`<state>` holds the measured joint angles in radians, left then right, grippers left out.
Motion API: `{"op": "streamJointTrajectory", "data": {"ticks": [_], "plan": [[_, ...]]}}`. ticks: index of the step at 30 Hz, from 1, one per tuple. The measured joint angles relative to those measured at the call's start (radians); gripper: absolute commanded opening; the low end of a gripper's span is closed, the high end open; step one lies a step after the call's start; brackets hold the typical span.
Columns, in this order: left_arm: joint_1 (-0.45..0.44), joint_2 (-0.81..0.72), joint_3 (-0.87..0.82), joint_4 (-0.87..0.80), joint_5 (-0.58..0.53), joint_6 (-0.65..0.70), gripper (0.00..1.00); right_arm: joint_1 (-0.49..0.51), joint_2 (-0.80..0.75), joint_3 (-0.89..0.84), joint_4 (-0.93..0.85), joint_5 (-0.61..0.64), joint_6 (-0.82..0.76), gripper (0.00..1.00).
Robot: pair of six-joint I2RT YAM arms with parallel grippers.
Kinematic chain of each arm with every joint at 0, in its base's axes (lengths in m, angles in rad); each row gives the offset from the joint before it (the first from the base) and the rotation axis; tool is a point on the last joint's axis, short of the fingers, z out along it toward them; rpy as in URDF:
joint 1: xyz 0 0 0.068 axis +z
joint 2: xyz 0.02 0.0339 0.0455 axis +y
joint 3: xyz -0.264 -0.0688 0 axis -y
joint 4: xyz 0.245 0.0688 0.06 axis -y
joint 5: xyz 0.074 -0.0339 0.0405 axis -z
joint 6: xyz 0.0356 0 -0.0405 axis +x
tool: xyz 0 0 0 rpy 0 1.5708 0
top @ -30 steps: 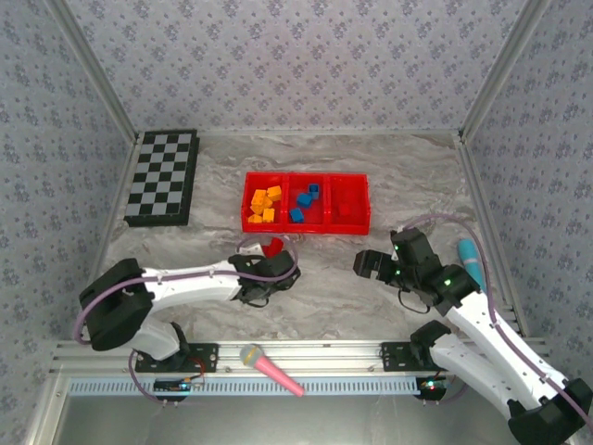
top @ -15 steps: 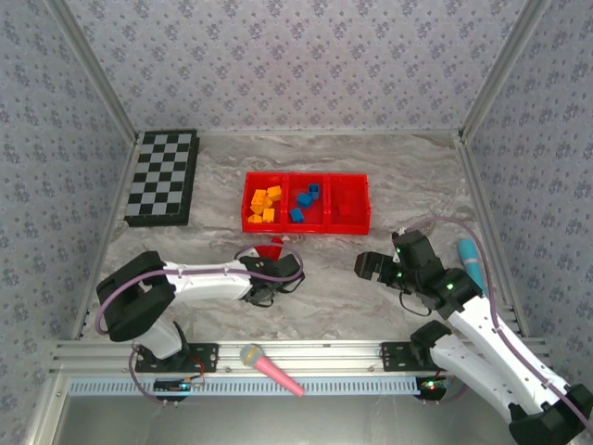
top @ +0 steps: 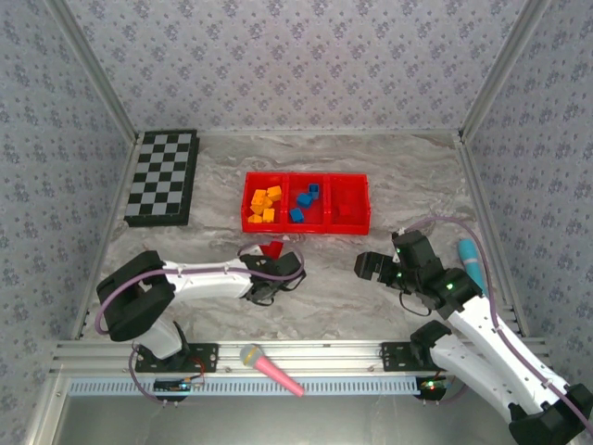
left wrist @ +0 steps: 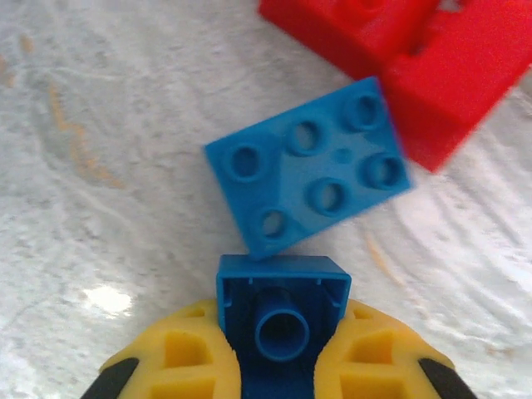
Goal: Sort the legos into containers by color
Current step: Pick up the lego from the middle-left of the table, then place the lego in the container.
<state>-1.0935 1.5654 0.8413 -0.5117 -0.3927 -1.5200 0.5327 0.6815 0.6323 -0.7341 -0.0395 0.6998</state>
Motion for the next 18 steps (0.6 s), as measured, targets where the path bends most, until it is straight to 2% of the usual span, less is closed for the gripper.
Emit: {"op": "streamJointTrajectory", "data": {"ticks": [8, 13, 18], "plan": [[0.017, 0.0, 0.367, -0.091, -0.041, 0.305, 0.06, 0.0, 0.007, 0.0, -0.01, 0.0, 0.0, 1.0], [0.153, 0.078, 0.579, -0.138, 0.005, 0.512, 0.06, -0.001, 0.03, 0.008, -0.012, 0.003, -0.002, 1.0], [0.28, 0.286, 0.776, -0.158, 0.088, 0.669, 0.1, -0.003, 0.027, 0.026, -0.023, 0.007, -0.009, 1.0]]}}
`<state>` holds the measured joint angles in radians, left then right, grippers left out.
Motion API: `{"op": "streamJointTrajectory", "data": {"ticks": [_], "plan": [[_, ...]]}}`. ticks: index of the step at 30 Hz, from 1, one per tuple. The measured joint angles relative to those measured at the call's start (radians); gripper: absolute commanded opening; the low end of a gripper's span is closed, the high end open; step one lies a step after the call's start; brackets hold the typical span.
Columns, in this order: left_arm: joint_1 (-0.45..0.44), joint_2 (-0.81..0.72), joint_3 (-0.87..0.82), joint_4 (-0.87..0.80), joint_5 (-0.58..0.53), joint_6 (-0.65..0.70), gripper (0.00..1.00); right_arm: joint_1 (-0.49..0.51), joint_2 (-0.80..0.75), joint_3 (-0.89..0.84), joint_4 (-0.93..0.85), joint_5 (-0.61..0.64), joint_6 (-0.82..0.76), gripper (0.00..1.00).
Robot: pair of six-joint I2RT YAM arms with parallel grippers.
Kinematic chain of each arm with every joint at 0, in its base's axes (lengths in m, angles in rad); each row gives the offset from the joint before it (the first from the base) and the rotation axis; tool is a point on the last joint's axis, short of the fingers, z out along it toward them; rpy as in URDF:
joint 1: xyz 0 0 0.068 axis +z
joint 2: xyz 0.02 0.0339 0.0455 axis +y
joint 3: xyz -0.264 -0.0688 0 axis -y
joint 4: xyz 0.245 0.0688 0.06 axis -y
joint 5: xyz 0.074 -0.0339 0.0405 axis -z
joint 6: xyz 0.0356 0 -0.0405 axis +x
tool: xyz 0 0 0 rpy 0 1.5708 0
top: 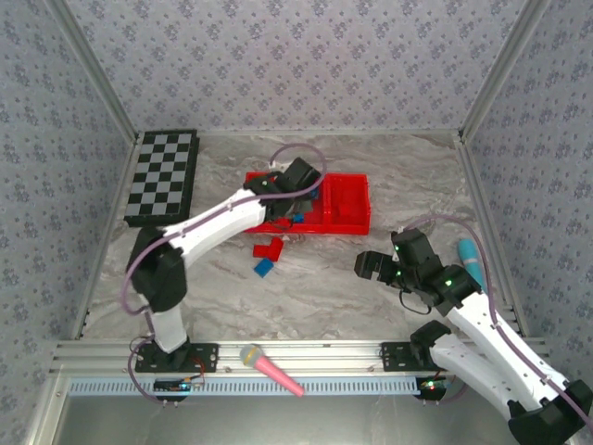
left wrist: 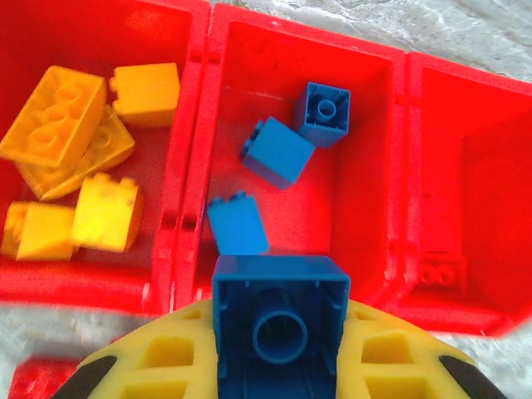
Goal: Sort the legos into containers by color
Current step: Place the lego in the container, then pick up the lego from the center of the table.
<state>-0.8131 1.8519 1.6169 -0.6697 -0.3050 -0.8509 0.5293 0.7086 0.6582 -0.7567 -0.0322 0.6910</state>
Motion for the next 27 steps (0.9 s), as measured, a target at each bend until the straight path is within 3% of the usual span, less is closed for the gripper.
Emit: {"op": "streamJointTrajectory", "data": {"ticks": [6, 10, 19, 23, 27], "plan": [[0.056, 0.183, 0.113, -0.011, 0.108, 0.093, 0.2, -0.006, -0.012, 0.001, -0.031, 0.007, -0.006, 1.0], [0.067, 0.222, 0.123, -0.005, 0.161, 0.124, 0.47, -0.015, -0.032, 0.001, -0.06, 0.015, -0.023, 1.0], [0.072, 0.227, 0.123, 0.067, 0.246, 0.188, 0.86, -0.043, -0.027, 0.029, -0.09, 0.018, -0.037, 1.0], [0.072, 0.157, 0.061, 0.086, 0.244, 0.251, 0.92, -0.044, -0.013, 0.029, -0.087, 0.018, -0.037, 1.0], [0.072, -0.028, -0.114, 0.099, 0.238, 0.319, 0.93, -0.044, -0.004, 0.029, -0.083, 0.018, -0.037, 1.0]]}}
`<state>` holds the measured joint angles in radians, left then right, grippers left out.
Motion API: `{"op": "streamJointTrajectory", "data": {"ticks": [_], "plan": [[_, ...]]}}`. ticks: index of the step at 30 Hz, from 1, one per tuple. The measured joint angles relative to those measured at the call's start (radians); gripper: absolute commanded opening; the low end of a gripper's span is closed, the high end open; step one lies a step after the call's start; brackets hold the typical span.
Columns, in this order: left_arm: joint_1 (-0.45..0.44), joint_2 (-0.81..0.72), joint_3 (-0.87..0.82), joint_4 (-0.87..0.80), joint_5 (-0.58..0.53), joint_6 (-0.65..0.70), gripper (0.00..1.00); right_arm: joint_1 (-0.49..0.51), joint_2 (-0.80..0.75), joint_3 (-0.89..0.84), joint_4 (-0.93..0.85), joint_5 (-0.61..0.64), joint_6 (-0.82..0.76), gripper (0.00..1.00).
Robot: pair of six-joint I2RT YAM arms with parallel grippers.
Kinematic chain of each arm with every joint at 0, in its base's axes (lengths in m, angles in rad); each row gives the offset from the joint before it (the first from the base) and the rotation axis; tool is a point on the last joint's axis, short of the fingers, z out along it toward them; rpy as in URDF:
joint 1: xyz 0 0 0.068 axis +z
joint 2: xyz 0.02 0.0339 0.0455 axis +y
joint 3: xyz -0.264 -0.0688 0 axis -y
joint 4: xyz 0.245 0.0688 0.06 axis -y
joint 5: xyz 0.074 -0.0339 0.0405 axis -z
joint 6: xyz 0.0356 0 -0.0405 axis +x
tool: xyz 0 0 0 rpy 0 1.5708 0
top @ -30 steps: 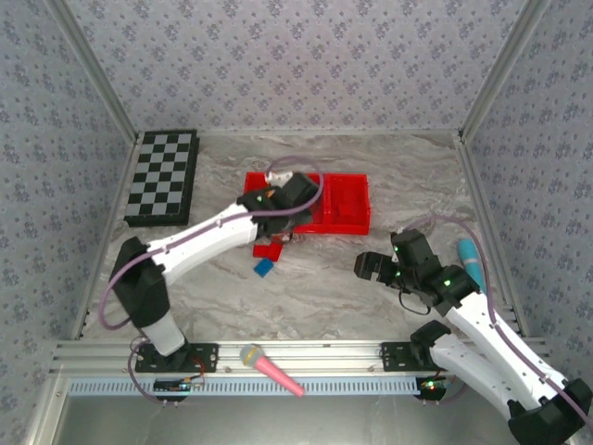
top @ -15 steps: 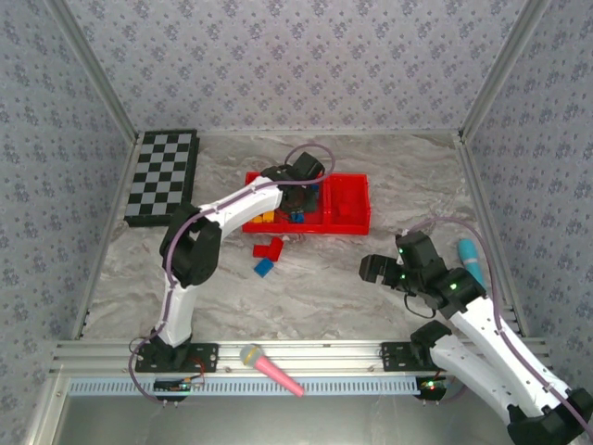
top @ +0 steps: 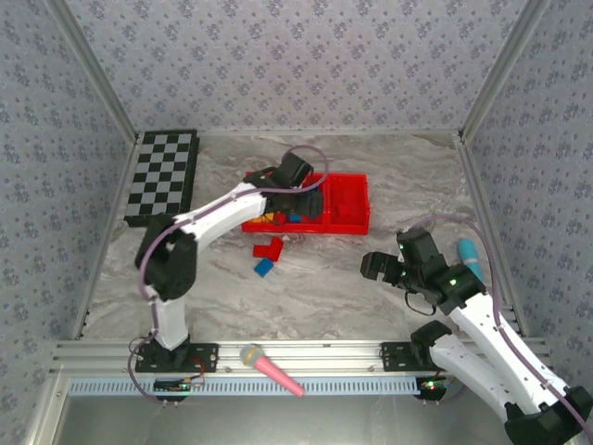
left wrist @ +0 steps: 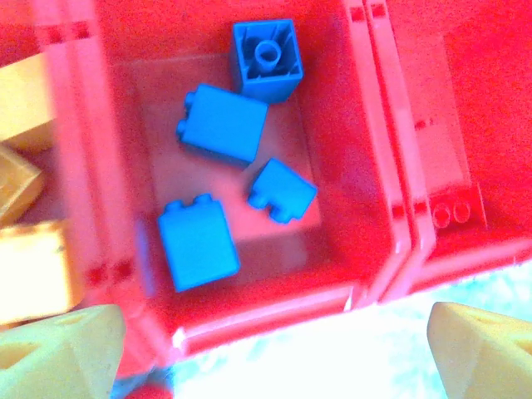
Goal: Sort the legos into containers by color
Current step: Pick up the lego from the center of the table.
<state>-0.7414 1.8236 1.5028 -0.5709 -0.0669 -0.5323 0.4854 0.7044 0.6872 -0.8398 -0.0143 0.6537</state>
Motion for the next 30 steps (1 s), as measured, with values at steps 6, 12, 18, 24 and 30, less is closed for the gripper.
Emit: {"op": "streamJointTrajectory", "data": {"ticks": [6, 12, 18, 24, 30], "plan": [[0.0, -0.311, -0.312, 0.004, 0.0, 0.061, 0.93, -0.004, 0.006, 0.0, 0.016, 0.0, 0.0, 1.0], [0.0, -0.435, -0.527, -0.025, 0.021, 0.091, 0.91, -0.001, 0.047, 0.0, 0.059, -0.004, 0.001, 1.0], [0.0, -0.442, -0.595, -0.041, 0.039, 0.119, 0.88, 0.02, 0.056, 0.003, 0.074, -0.004, 0.009, 1.0], [0.0, -0.367, -0.595, -0.034, 0.056, 0.14, 0.75, 0.04, 0.056, 0.023, 0.068, 0.001, 0.012, 1.0], [0.016, -0.295, -0.595, -0.03, 0.055, 0.124, 0.7, 0.047, 0.045, 0.034, 0.051, 0.012, 0.012, 1.0]]}}
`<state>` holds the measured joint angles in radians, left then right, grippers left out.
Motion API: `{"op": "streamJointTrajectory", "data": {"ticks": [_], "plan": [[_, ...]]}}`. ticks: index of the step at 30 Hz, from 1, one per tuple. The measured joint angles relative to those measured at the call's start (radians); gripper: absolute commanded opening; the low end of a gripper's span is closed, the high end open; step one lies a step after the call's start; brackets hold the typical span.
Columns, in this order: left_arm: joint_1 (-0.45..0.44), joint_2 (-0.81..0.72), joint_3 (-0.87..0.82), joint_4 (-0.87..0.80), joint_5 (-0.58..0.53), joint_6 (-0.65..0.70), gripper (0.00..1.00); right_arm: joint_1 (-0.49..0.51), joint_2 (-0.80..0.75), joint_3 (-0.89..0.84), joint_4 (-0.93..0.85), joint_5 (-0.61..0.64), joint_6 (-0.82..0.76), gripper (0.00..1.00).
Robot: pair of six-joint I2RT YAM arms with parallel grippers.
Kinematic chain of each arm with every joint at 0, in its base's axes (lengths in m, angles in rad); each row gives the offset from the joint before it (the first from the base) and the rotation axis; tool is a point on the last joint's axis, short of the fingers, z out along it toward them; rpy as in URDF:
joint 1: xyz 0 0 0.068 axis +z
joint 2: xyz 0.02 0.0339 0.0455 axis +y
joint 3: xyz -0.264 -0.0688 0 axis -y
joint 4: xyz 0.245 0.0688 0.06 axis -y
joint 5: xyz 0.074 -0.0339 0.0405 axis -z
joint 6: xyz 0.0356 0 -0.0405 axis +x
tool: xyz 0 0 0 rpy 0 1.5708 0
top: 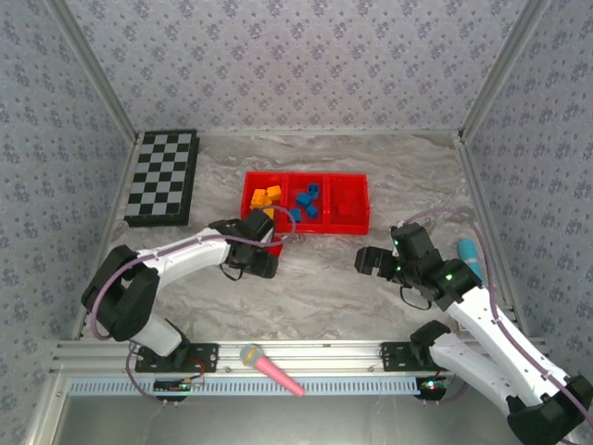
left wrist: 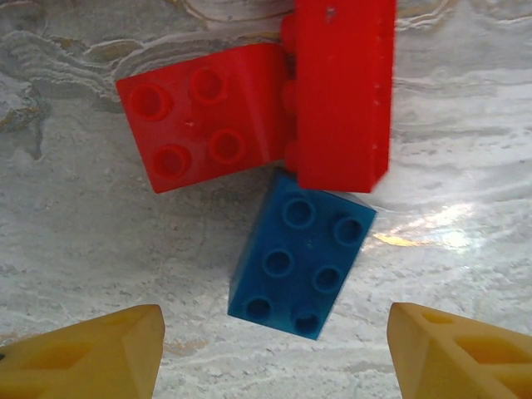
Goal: Sort the legos into containers by color
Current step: Pick up the lego from the center of the table.
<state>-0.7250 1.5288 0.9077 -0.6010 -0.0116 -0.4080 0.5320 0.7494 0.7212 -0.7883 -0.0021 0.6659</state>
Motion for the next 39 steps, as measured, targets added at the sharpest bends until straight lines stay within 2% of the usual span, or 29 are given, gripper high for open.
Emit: {"op": "streamJointTrajectory", "data": {"ticks": [9, 16, 20, 31, 39], "plan": [[0.006, 0.087, 0.001, 0.011, 0.012, 0.003, 0.6, 0.003, -0.006, 0.005, -0.009, 0.008, 0.004, 1.0], [0.013, 0.155, 0.063, -0.048, -0.012, -0.007, 0.37, 0.006, -0.008, 0.005, -0.01, 0.014, 0.003, 1.0], [0.011, 0.176, 0.092, -0.08, -0.019, -0.013, 0.28, 0.006, -0.012, 0.005, -0.018, 0.014, 0.003, 1.0], [-0.018, 0.161, 0.098, -0.064, -0.022, -0.012, 0.23, 0.005, -0.029, 0.005, -0.047, 0.016, 0.003, 1.0], [-0.043, -0.07, 0.09, -0.065, -0.019, -0.034, 0.23, 0.005, -0.026, 0.005, -0.045, 0.021, 0.003, 1.0]]}}
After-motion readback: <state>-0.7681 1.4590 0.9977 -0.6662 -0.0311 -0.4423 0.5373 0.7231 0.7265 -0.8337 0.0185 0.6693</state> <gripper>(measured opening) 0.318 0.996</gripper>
